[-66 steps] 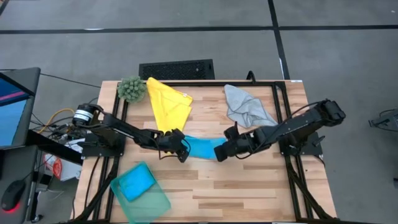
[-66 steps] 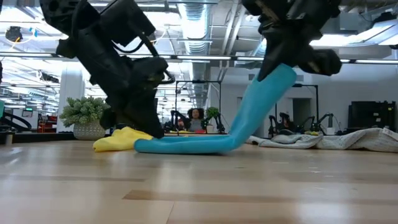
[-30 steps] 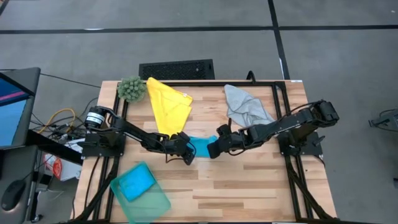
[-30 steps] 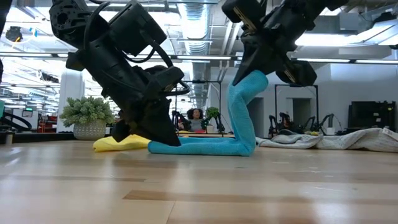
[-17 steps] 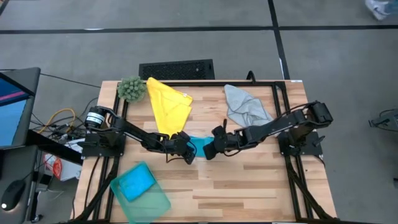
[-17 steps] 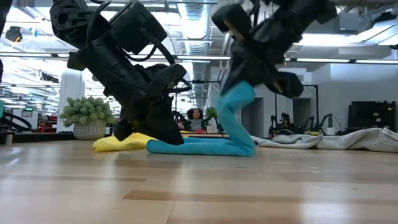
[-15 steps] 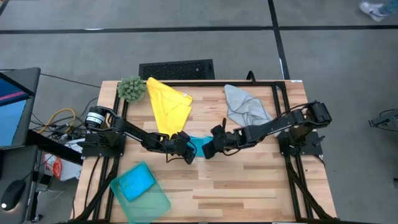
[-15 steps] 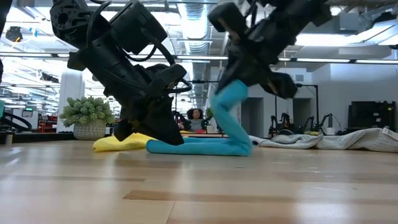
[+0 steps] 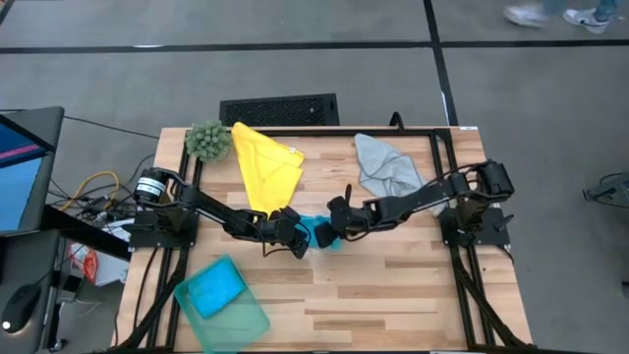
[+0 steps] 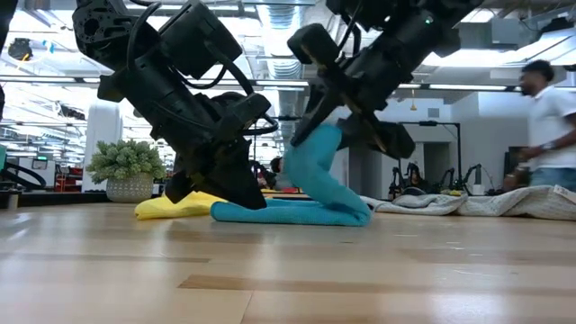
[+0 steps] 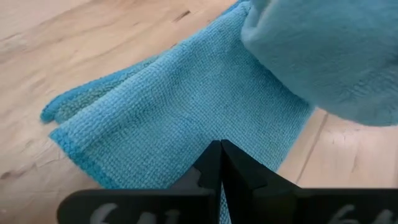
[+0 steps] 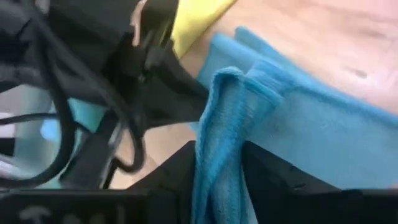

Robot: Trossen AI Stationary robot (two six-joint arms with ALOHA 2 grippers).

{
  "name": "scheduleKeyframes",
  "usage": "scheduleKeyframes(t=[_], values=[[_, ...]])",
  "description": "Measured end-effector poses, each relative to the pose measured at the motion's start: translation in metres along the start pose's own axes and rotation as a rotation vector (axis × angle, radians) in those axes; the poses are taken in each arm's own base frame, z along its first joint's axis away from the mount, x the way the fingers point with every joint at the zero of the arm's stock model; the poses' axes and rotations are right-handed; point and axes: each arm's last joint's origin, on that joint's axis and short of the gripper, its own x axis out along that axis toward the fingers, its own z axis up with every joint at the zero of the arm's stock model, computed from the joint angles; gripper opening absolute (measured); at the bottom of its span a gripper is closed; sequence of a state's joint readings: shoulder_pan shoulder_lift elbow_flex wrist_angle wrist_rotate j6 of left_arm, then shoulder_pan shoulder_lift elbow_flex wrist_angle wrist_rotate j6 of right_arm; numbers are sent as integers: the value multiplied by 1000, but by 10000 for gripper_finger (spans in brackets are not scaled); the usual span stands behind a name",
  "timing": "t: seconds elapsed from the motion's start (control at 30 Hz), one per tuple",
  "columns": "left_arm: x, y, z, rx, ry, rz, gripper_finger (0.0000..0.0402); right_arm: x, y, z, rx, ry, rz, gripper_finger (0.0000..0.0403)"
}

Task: Fold microfiber towels
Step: Fold the blue towel

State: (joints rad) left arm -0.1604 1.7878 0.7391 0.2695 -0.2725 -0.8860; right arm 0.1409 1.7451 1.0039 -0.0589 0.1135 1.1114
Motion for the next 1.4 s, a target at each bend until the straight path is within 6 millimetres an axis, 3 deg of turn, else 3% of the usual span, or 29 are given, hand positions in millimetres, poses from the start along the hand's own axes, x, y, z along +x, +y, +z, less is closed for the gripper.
scheduleKeyframes(t=[0.47, 0.6, 0.83, 1.17, 1.4], values=[[0, -2, 2, -25, -33, -8, 0, 4, -3, 13, -37, -34, 29, 218], [0, -3, 3, -56, -41, -20, 0, -13, -1, 16, -61, -52, 1, 225], [-1, -9, 7, -158, -5, -136, 0, -34, -3, 1, -98, -12, -122, 225], [0, -11, 10, -325, 72, -217, 0, -33, 1, -15, -102, 8, -122, 226], [2, -3, 24, -436, 106, -261, 0, -33, 1, -17, -119, 10, -124, 225]])
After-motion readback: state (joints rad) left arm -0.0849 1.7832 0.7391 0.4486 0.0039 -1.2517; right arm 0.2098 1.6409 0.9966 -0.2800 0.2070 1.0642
